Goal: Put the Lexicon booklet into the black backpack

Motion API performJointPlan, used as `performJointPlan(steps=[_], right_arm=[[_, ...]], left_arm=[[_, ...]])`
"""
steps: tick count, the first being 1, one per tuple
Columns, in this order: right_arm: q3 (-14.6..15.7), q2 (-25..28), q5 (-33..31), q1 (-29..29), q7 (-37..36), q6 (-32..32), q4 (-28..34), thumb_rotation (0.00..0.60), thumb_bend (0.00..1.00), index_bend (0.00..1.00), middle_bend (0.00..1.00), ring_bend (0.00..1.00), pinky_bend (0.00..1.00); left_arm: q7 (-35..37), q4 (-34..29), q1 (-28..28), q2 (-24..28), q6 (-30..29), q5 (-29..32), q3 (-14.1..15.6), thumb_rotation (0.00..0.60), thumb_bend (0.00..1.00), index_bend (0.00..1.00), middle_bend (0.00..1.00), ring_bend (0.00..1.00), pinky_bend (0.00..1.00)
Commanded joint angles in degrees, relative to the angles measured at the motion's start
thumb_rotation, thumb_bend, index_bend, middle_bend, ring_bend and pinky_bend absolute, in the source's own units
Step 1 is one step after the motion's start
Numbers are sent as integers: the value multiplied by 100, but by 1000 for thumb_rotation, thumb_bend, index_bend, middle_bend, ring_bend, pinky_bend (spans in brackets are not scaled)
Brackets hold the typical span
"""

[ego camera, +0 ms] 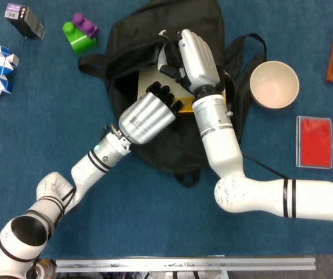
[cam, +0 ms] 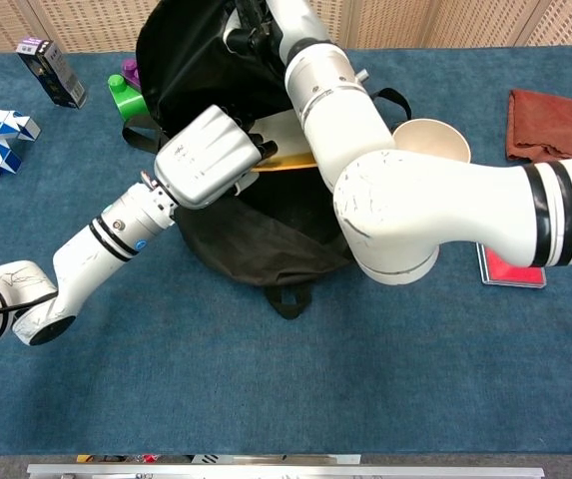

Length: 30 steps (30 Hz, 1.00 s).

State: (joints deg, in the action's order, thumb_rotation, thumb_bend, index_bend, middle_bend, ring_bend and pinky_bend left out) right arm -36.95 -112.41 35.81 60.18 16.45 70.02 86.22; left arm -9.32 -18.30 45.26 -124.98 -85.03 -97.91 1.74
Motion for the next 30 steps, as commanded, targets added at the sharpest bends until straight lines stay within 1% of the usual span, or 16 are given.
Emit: performJointPlan(steps=[1,6,14,20,25,30], right_arm=[[-10,-15,-2,5,-2,15,8,600,821,813,695,665,926],[-35,-46,44,4,-48,71,25,600,821,813,695,665,926],[-133,-27,1,-39,-146,69,128,600,821,813,695,665,926],[-151,-6,-69,-52,-148,48,178,600,821,813,695,665,926],[-135,-9,-72,-52,-155,49,191,600,821,813,695,665,926],[-126,6,-60,-62,-161,53,186,600,821,813,695,665,926]], left_arm=[[-148,-12,71,-31,114,47,-42,600,369,683,698,520,567],[-368,-85,52,-83,296,173,-117,600,370,683,698,520,567],[-635,-141,-27,-122,440,172,-41,600,370,683,698,520,567],[-801,-242,67,-157,488,231,-129,600,370,683,698,520,567],[-942,-237,131,-171,644,318,-213,600,370,683,698,520,567],[-945,-257,97,-173,568,352,-244,600,364,674,694,520,567]])
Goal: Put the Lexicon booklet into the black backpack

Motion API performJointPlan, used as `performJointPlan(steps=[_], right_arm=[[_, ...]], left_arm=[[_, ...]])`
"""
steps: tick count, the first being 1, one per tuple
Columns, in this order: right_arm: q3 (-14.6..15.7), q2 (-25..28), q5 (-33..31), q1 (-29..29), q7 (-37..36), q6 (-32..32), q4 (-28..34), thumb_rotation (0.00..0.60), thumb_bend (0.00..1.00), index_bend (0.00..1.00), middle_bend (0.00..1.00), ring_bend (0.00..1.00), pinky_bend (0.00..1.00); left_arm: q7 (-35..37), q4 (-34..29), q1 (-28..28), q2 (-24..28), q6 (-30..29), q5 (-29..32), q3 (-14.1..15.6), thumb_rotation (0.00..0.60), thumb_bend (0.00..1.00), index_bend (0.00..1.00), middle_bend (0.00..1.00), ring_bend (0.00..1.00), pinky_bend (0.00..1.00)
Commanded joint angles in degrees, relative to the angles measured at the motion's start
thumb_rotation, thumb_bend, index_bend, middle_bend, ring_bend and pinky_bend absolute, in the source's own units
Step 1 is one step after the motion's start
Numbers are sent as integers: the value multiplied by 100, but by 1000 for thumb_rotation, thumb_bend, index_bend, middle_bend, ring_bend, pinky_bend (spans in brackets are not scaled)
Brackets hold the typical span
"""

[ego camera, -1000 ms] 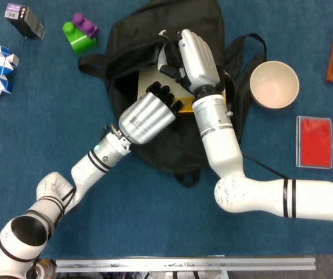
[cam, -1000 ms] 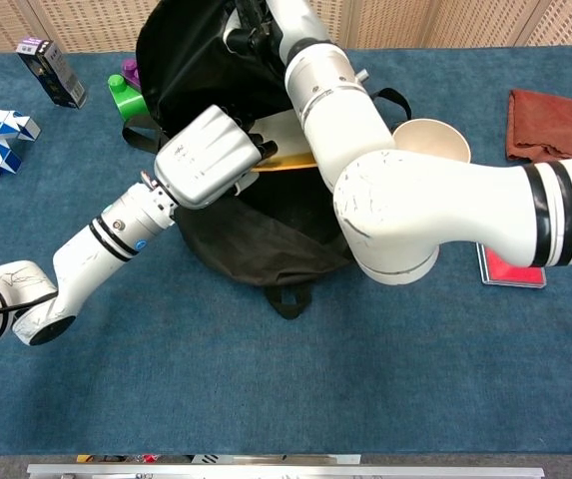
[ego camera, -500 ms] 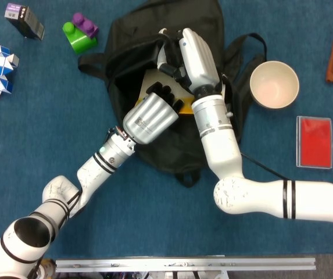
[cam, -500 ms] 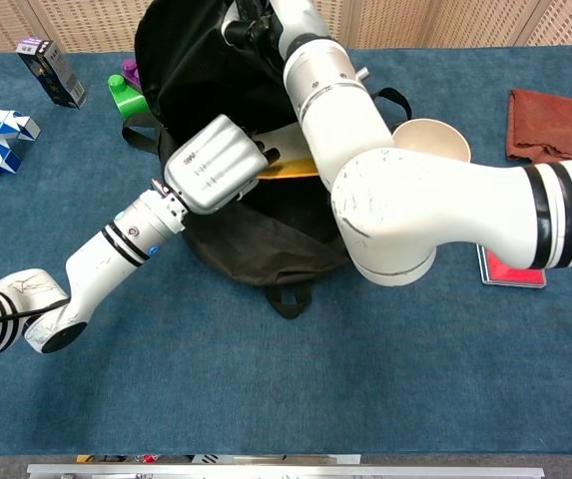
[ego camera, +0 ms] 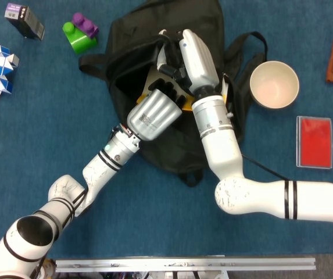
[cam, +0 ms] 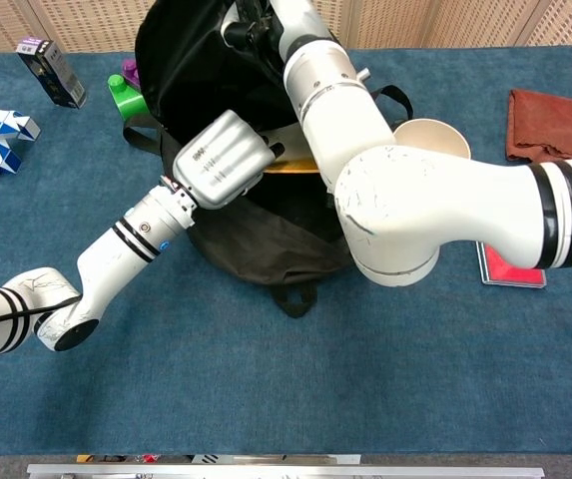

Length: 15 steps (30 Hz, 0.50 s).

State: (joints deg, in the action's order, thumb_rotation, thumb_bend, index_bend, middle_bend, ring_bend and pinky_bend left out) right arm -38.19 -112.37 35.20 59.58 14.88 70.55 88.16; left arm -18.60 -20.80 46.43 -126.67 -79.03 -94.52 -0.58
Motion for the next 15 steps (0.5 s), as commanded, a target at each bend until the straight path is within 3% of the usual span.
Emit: performJointPlan(steps=[1,9,15], right_arm=[[-4,4,-5,-4,-9,-5,-11,600,821,813,695,665,926],[-8,34,16,-15,-25,3,-6,600,821,813,695,665,926],[-23,65,-5,-29,-43,-16,-34,600,821,813,695,665,926]], left_arm=[[-40,-7,-30,-2,-50,15,-13,600,357,666,691,519,567],[-315,-146,-203,22,-105,127,-75,600,217,520,612,496,568],[-532,-528,-402,146,-284,203,-129,600,198,432,558,488,567]])
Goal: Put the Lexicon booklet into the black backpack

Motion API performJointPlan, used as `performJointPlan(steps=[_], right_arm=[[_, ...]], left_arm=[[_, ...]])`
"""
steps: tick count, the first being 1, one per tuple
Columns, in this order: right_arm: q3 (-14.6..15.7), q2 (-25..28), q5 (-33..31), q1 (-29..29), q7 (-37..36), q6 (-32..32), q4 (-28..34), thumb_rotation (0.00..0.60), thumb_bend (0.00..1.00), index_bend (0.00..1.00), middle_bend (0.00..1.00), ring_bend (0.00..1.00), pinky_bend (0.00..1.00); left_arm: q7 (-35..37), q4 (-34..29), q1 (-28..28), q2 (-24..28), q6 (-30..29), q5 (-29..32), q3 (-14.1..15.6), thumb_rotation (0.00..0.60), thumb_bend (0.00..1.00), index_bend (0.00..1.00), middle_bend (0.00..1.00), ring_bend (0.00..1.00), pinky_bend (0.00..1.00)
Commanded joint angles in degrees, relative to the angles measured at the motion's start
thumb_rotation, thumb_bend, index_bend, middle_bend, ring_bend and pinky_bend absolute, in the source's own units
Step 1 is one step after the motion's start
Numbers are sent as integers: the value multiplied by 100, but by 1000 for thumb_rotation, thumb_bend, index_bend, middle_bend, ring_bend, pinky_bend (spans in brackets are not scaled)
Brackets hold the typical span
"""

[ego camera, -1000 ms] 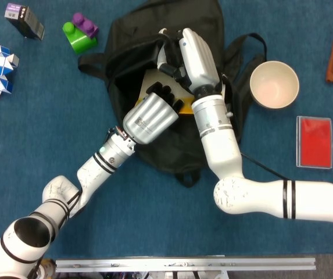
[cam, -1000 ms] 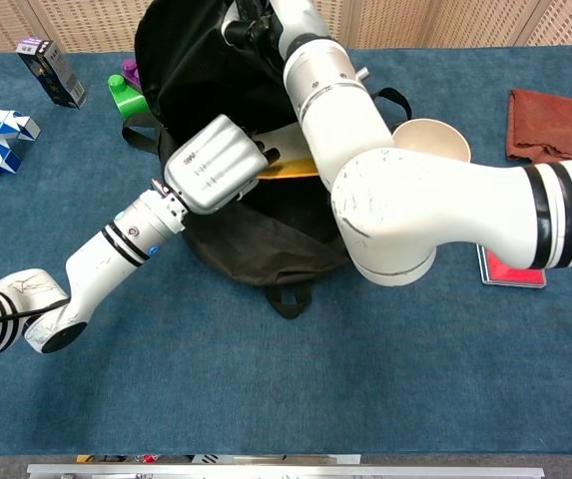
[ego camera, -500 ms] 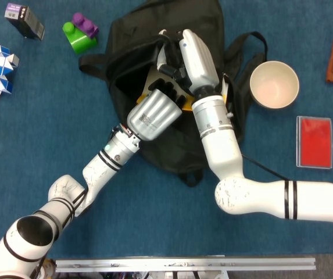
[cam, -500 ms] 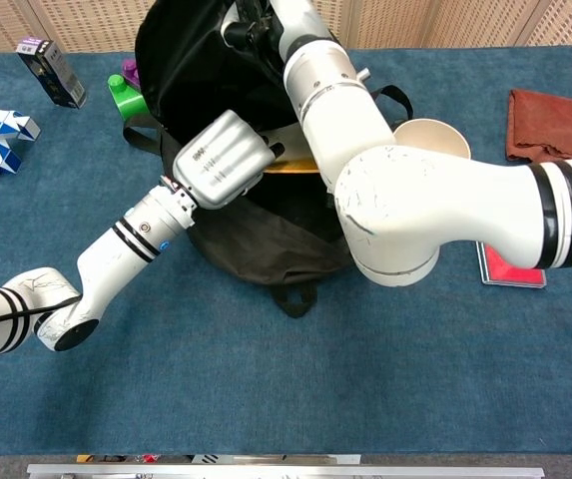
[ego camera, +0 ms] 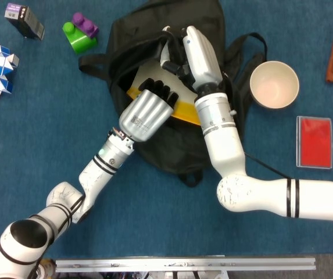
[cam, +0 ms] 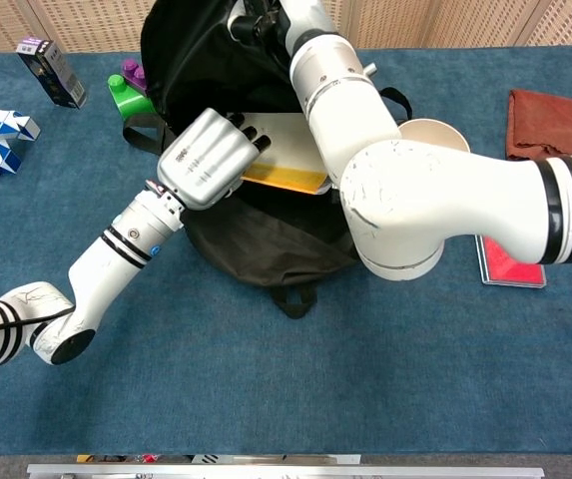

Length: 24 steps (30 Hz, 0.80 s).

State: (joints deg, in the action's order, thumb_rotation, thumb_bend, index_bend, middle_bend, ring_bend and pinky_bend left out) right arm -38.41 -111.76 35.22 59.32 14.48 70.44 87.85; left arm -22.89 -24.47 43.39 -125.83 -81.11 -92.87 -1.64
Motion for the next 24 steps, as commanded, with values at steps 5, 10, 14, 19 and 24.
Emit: performJointPlan(steps=[5,10,14,19,24], right_arm=[[8,29,-12,-17,-23,-30,31,600,821,813,695,665,926],[5,60,-38,-29,-41,-64,63,600,821,813,695,665,926],[23,92,-33,-49,-52,-71,83,600,821,813,695,665,926],[57,112,-27,-59,-68,-105,101,600,821,813,695,665,926],[70,158,-29,-84,-91,-134,148,600,821,813,695,665,926]], left_arm=[[-466,-752,-339,262,-199,107,-46,600,198,374,522,479,567],[-1055,-1515,-609,542,-230,214,-64,600,198,334,484,467,567],[-1610,-2197,-811,833,-218,287,-57,600,198,314,462,463,563],[-2092,-2998,-997,1187,-250,253,26,600,197,296,446,460,556],[-2355,-3733,-1243,1565,-387,169,155,600,197,295,446,460,553]])
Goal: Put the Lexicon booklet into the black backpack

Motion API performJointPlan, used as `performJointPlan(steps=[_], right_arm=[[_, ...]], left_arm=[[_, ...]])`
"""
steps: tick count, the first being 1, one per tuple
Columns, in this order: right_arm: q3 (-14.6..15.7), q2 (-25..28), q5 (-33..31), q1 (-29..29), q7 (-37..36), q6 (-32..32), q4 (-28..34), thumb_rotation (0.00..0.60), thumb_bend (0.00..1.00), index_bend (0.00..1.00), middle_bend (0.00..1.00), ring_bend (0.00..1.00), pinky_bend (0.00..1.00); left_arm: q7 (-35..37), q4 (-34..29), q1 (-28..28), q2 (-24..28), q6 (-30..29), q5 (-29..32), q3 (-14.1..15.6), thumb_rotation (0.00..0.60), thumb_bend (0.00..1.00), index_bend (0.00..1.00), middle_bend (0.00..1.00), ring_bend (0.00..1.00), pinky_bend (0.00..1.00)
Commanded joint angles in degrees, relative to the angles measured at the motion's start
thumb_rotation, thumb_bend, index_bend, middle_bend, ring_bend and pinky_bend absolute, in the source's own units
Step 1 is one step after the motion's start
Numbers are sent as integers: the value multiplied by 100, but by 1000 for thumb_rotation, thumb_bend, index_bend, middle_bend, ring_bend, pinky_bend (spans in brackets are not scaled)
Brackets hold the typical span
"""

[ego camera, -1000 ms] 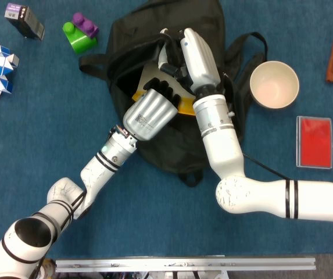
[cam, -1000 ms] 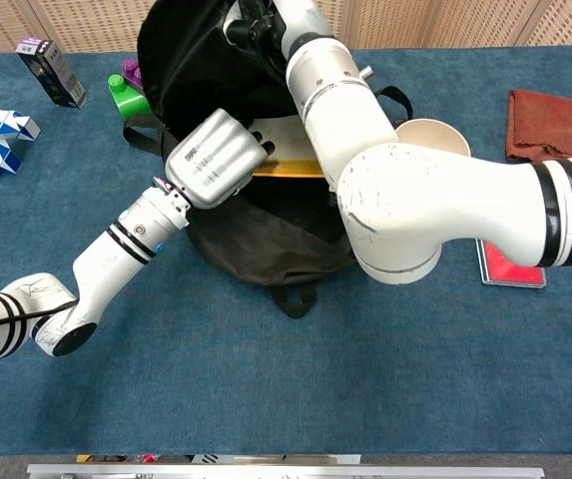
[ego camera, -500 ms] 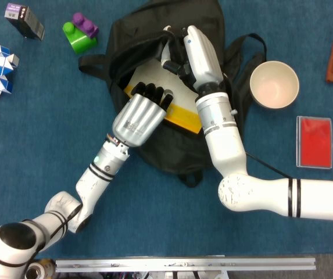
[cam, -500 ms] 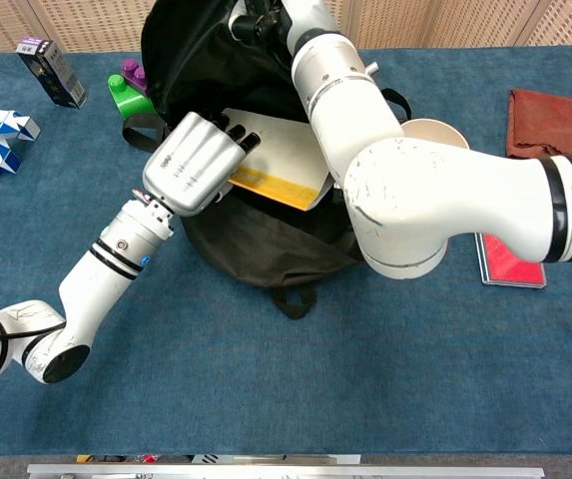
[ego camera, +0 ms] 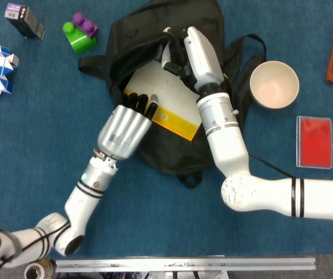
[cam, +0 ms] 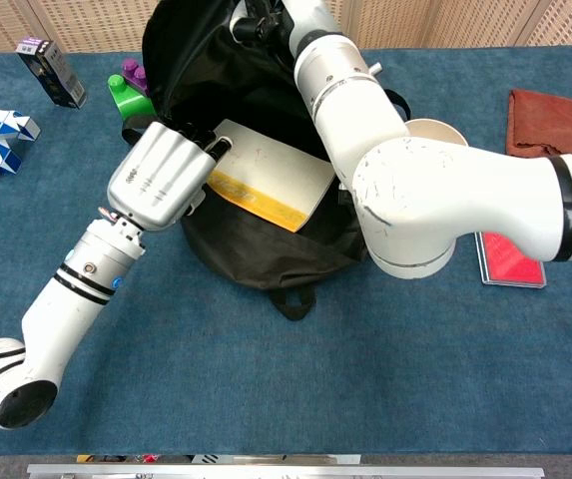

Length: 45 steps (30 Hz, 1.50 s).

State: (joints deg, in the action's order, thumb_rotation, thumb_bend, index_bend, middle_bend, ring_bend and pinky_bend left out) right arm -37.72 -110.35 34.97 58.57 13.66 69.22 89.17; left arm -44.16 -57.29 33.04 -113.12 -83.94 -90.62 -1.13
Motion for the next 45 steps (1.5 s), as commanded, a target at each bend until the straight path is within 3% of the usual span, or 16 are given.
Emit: performJointPlan(steps=[1,14,22,25,36,41,45], right_arm=[[4,29,-7,-16,-12,-18,28,600,821,813,695,665,926],[224,281,16,-224,-45,-150,214,600,820,813,695,664,926],[502,557,85,-412,-80,-413,401,600,810,813,687,655,920],[653,749,67,-500,-108,-691,530,600,784,771,645,594,815],[1312,1560,-93,-670,-199,-1833,984,600,599,249,327,221,300],[1616,1863,-333,-538,52,-2040,1134,600,418,29,168,48,112],[1783,1941,-278,-477,230,-1855,1226,600,142,0,80,0,41]], left_arm=[[-262,-568,-251,361,-127,-67,124,600,197,295,446,460,552],[-43,-1758,-785,1284,-505,-246,245,600,198,295,442,460,551],[429,-2032,-1095,1757,-514,-23,183,600,197,290,440,457,525],[610,-2159,-1155,1882,-441,148,69,600,198,290,439,450,525],[813,-2472,-1262,2191,-238,444,-186,600,197,274,436,419,525],[801,-2489,-1284,2203,-181,482,-242,600,197,272,424,407,525],[793,-2497,-1283,2219,-141,508,-299,600,198,264,415,395,525]])
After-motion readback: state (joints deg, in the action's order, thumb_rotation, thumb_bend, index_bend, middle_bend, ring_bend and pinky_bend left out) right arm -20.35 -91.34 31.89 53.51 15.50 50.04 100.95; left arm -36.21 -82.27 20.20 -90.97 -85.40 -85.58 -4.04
